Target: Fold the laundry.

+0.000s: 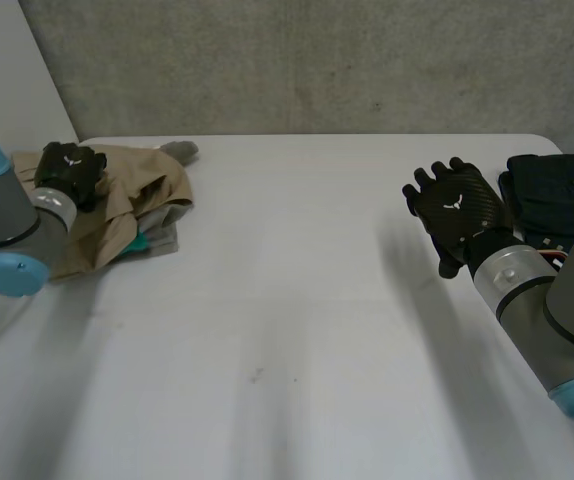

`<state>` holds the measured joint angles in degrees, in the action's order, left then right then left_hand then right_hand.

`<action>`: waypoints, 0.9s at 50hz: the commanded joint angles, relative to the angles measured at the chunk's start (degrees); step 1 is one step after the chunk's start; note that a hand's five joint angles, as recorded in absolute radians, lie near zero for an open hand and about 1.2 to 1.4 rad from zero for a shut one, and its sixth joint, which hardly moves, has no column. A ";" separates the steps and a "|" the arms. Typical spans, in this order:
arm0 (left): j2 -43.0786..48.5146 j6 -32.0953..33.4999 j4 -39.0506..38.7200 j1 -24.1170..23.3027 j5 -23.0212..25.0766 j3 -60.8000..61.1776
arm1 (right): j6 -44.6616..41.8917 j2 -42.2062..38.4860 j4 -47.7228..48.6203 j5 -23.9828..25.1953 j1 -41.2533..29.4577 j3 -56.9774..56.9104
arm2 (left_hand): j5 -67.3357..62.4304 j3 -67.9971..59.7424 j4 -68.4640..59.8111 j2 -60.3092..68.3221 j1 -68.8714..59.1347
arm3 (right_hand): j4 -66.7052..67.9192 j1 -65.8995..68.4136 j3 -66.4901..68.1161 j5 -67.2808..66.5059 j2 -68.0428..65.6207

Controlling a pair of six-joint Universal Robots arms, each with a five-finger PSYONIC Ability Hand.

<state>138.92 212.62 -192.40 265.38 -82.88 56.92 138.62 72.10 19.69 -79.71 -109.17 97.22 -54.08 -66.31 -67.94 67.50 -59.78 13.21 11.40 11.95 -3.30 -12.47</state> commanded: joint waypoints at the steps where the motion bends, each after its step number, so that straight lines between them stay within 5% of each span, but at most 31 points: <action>1: -6.55 -0.98 -0.34 -5.56 -0.26 1.43 | -0.01 0.06 0.00 -0.01 1.06 -0.28 | -15.92 -13.69 -12.06 12.50 -20.22 | -3.21 -1.40 -1.95 3.30 2.47; 5: -15.07 -5.10 -0.34 -10.13 -0.35 5.04 | -0.01 0.23 0.18 -0.09 2.03 -0.72 | -15.92 -13.69 -12.06 12.50 -20.22 | -3.21 -1.40 -1.95 3.30 2.47; 10: -25.87 -18.26 -0.52 -19.26 0.61 11.97 | -0.01 0.23 0.18 -0.18 2.64 -1.24 | -15.92 -13.69 -12.06 12.50 -20.22 | -3.21 -1.40 -1.95 3.30 2.47; 19: -23.45 -26.21 -0.52 -33.07 0.62 16.65 | -0.01 0.32 0.09 -0.27 2.91 -1.33 | -14.61 -12.38 -10.75 11.19 -18.91 | -3.21 -1.40 -1.95 3.30 2.47; 20: -22.04 -26.21 -0.43 -34.04 0.62 16.30 | -0.01 0.32 0.09 -0.27 2.91 -1.33 | 1.06 3.29 4.92 -4.48 -3.24 | -3.21 -1.40 -1.95 3.30 2.47; 21: -19.59 -26.12 -0.17 -35.79 0.62 15.95 | -0.01 0.32 0.09 -0.27 2.91 -1.33 | 46.84 49.07 50.71 -50.27 42.54 | -3.21 -1.40 -1.95 3.30 2.47; 22: -18.70 -26.03 -0.08 -36.50 0.62 15.77 | -0.01 0.32 0.09 -0.27 2.91 -1.33 | 54.08 56.31 57.94 -57.50 49.78 | -3.21 -1.40 -1.95 3.30 2.47; 28: -16.93 -26.29 0.10 -37.04 0.53 15.68 | 0.07 1.19 0.00 -0.27 3.52 -1.59 | 54.08 56.31 57.94 -57.50 49.78 | -3.21 -1.40 -1.95 3.30 2.47; 35: -23.16 -26.21 0.62 -31.16 0.44 18.05 | 1.91 4.10 -3.24 0.17 5.02 -2.73 | 54.08 56.31 57.94 -57.50 49.78 | -3.21 -1.40 -1.95 3.30 2.47; 45: -24.50 -26.03 1.24 -25.44 0.70 21.21 | 7.90 4.10 -25.56 3.15 5.11 -9.68 | 53.37 55.59 57.23 -56.79 49.07 | -3.21 -1.40 -1.95 3.30 2.47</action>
<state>114.14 186.48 -191.54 237.74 -82.28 76.74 144.59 76.50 6.56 -78.71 -104.07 91.02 -2.51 -11.99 -11.47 11.58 -11.06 13.21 11.40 11.95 -3.30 -12.47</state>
